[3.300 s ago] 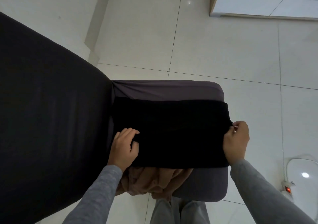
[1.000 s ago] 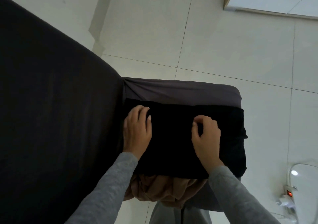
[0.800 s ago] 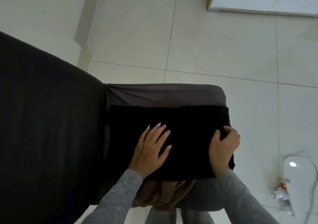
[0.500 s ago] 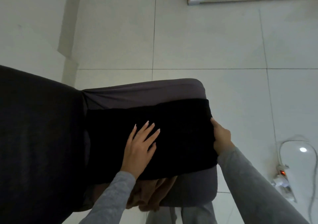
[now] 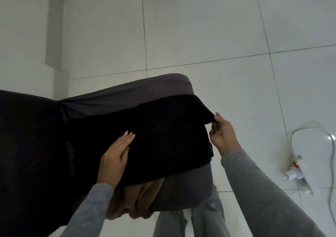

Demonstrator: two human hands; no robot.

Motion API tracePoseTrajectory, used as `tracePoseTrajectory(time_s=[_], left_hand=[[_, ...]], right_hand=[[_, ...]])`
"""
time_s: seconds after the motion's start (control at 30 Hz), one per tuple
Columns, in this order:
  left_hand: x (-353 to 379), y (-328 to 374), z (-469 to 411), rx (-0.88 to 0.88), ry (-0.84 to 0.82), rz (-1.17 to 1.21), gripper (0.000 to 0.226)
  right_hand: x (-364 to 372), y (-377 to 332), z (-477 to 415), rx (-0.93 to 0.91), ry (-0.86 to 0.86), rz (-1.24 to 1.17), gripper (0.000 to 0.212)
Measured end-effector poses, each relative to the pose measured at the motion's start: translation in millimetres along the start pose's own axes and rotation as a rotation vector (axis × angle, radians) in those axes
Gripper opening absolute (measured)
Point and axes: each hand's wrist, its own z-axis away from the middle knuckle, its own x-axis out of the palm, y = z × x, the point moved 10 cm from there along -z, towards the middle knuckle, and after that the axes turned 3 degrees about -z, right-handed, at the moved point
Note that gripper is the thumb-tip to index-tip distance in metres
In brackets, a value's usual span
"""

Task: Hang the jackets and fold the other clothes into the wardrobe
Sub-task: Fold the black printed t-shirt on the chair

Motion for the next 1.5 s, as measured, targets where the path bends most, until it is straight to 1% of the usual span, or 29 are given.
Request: tracePoseTrajectory(time_s=[0.07, 0.13, 0.2, 0.33, 0.4, 0.47, 0.53, 0.6, 0.67, 0.73, 0.77, 0.8, 0.83, 0.87, 0.93, 1.03, 1.1, 1.2, 1.27, 1.37, 1.43, 1.5], left_hand=[[1, -1, 0, 0.003, -0.001, -0.014, 0.041], [1, 5, 2, 0.045, 0.028, -0.032, 0.033], [6, 16, 3, 0.083, 0.022, -0.058, 0.039], [24, 44, -8, 0.142, -0.032, -0.101, 0.045], [36, 57, -18, 0.135, -0.058, -0.122, 0.048], [48, 68, -24, 0.116, -0.094, -0.173, 0.052], [62, 77, -25, 0.106, -0.137, -0.235, 0.057], [73, 81, -23, 0.099, -0.168, -0.321, 0.062], [79, 81, -20, 0.091, -0.185, -0.390, 0.065], [82, 80, -19, 0.082, -0.191, -0.409, 0.066], [83, 81, -20, 0.080, -0.194, -0.410, 0.066], [82, 81, -21, 0.081, -0.194, -0.412, 0.066], [84, 82, -21, 0.081, -0.200, -0.412, 0.066], [83, 81, -21, 0.078, -0.199, -0.410, 0.065], [82, 82, -19, 0.070, -0.194, -0.401, 0.066], [77, 90, -17, 0.076, -0.159, -0.357, 0.070], [82, 108, -22, 0.142, -0.152, -0.310, 0.071], [104, 146, -42, 0.293, -0.168, -0.317, 0.063], [133, 168, -65, 0.323, -0.253, -0.362, 0.060], [200, 182, -95, 0.260, -0.496, -0.463, 0.050], [240, 182, -104, 0.164, -0.644, -0.518, 0.044], [271, 170, -104, 0.025, -0.763, -0.528, 0.046]], right_hand=[[-12, 1, -6, -0.022, 0.057, -0.043, 0.019], [-23, 6, -12, -0.016, 0.091, -0.124, 0.016], [-31, 14, -18, 0.009, 0.123, -0.148, 0.011], [-41, 16, -27, -0.007, 0.216, -0.077, 0.018], [-44, 15, -31, -0.015, 0.237, -0.012, 0.016], [-42, 13, -36, -0.046, 0.194, 0.137, 0.009], [-44, 14, -36, -0.075, 0.178, 0.468, 0.014], [-59, 16, -30, -0.053, 0.231, 0.801, 0.027], [-73, 32, -20, 0.102, 0.184, 0.961, 0.031], [-85, 53, -13, 0.288, 0.102, 0.992, 0.037], [-90, 57, -13, 0.319, 0.090, 0.939, 0.036], [-91, 57, -15, 0.303, 0.110, 0.825, 0.029], [-96, 54, -19, 0.253, 0.155, 0.678, 0.020], [-99, 49, -23, 0.195, 0.206, 0.534, 0.016], [-107, 46, -24, 0.146, 0.258, 0.273, 0.023], [-113, 51, -24, 0.158, 0.227, 0.000, 0.033], [-115, 50, -24, 0.161, 0.211, -0.138, 0.038], [-114, 56, -28, 0.222, 0.156, -0.273, 0.037], [-109, 57, -35, 0.262, 0.109, -0.310, 0.036], [-110, 51, -48, 0.237, 0.105, -0.363, 0.044], [-118, 56, -59, 0.223, 0.148, -0.461, 0.046], [-118, 65, -70, 0.190, 0.147, -0.550, 0.041]])
